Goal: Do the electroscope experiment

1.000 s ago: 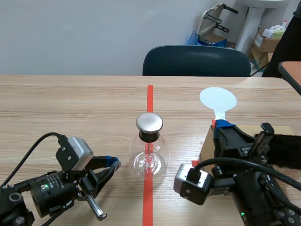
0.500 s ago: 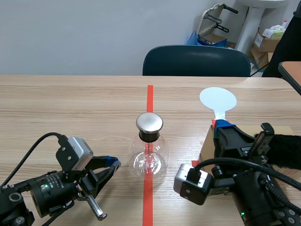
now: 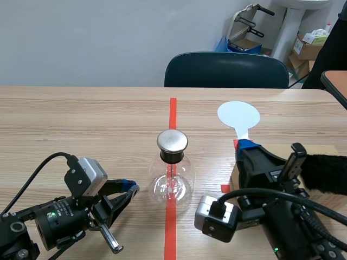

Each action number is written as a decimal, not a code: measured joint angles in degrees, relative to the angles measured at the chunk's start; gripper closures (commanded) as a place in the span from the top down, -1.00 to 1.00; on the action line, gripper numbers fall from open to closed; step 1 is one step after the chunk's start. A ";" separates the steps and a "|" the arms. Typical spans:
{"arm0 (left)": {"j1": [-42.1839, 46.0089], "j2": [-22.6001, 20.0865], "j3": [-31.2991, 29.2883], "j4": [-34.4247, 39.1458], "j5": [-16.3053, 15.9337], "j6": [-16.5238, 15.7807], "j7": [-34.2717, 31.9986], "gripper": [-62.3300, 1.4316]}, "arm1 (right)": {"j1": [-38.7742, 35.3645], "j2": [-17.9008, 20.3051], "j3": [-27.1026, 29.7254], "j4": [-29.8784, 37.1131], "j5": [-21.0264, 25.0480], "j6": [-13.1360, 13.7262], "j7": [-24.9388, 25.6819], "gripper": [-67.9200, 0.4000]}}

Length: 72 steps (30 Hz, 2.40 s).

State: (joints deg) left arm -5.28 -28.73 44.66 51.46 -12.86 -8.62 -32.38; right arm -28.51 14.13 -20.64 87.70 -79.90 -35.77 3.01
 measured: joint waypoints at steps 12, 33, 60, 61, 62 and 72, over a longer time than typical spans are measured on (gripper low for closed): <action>0.00 0.00 0.00 0.00 0.00 0.00 0.00 -0.74 | 0.00 0.02 0.00 0.00 -0.07 0.00 14.03 -0.94; 0.00 0.00 0.00 0.00 0.00 0.02 0.00 -0.74 | 0.02 0.02 0.00 0.00 -0.07 0.00 20.74 -0.94; 0.00 0.00 0.00 0.00 0.00 0.02 0.00 -0.74 | 0.02 0.02 0.00 0.00 -0.07 0.00 20.74 -0.94; 0.00 0.00 0.00 0.00 0.00 0.02 0.00 -0.74 | 0.02 0.02 0.00 0.00 -0.07 0.00 20.74 -0.94; 0.00 0.00 0.00 0.00 0.00 0.02 0.00 -0.74 | 0.02 0.02 0.00 0.00 -0.07 0.00 20.74 -0.94; 0.00 0.00 0.00 0.00 0.00 0.02 0.00 -0.74 | 0.02 0.02 0.00 0.00 -0.07 0.00 20.74 -0.94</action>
State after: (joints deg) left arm -5.28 -28.73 44.66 51.46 -12.86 -8.60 -32.38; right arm -28.49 14.15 -20.64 87.70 -79.96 -35.77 23.75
